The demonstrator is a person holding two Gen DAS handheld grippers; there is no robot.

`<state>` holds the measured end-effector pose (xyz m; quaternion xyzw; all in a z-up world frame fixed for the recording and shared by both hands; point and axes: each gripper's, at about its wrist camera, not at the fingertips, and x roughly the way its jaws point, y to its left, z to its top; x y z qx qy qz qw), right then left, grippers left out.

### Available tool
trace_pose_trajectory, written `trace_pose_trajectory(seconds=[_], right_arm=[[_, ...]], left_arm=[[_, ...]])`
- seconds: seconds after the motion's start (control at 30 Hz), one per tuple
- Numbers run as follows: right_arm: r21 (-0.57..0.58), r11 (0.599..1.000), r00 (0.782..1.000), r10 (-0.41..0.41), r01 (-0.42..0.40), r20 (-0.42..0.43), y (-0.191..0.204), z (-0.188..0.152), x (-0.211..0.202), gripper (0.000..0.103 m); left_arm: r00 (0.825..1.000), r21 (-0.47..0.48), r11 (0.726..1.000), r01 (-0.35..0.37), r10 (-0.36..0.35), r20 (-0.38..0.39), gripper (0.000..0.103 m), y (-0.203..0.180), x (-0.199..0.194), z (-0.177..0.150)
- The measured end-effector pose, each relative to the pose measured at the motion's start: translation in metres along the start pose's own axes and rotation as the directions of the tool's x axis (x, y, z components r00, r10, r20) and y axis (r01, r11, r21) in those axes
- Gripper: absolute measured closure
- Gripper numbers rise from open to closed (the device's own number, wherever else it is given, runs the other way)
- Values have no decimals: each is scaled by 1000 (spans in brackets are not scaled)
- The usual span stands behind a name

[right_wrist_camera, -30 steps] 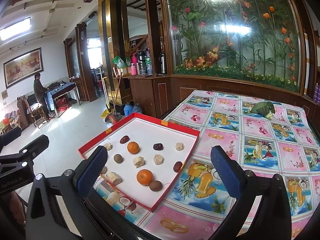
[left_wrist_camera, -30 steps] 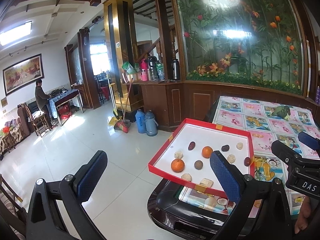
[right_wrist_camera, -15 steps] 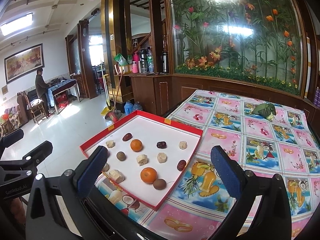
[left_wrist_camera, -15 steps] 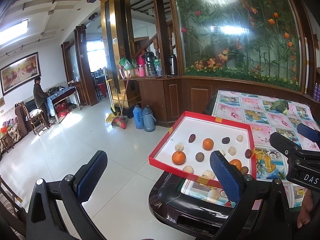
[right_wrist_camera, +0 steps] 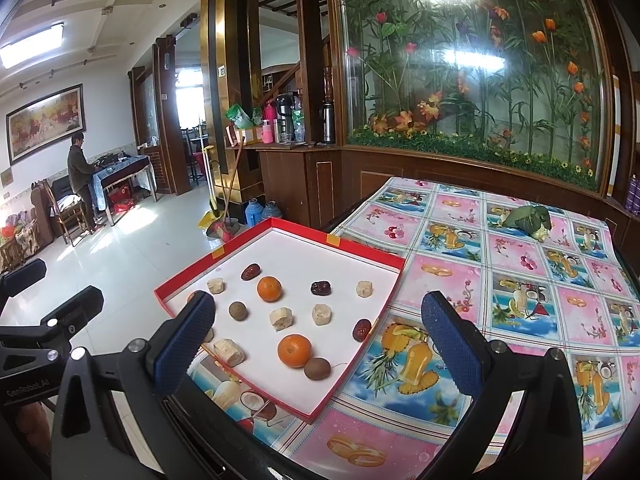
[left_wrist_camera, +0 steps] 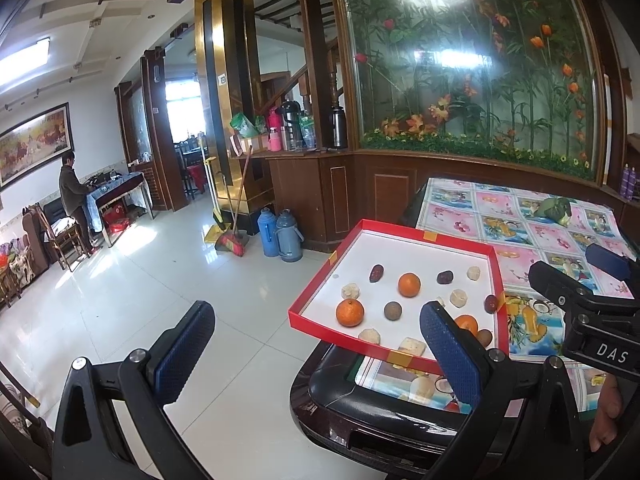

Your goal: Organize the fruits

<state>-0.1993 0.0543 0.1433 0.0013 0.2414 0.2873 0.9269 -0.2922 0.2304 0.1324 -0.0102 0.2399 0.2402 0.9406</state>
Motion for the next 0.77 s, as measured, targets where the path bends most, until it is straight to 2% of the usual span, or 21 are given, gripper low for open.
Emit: trace_pose_trajectory(seconds=[0.3,0.4,0.77], right_arm=[[4,1000,1000,-3,3,-12,-7,-5,12,0],[16,1000,1000,-6,6,-21,-13,-7,18,0],[38,999,999,-6,8,-40,-25,-8,29,0]], left_arm=[[998,2,998,65,-65,22,0,-5,3,0],[995,4,995,96,-96,-3,0,-10,9,0],[996,36,996,84,-83,-32,0,-19,16,-2]])
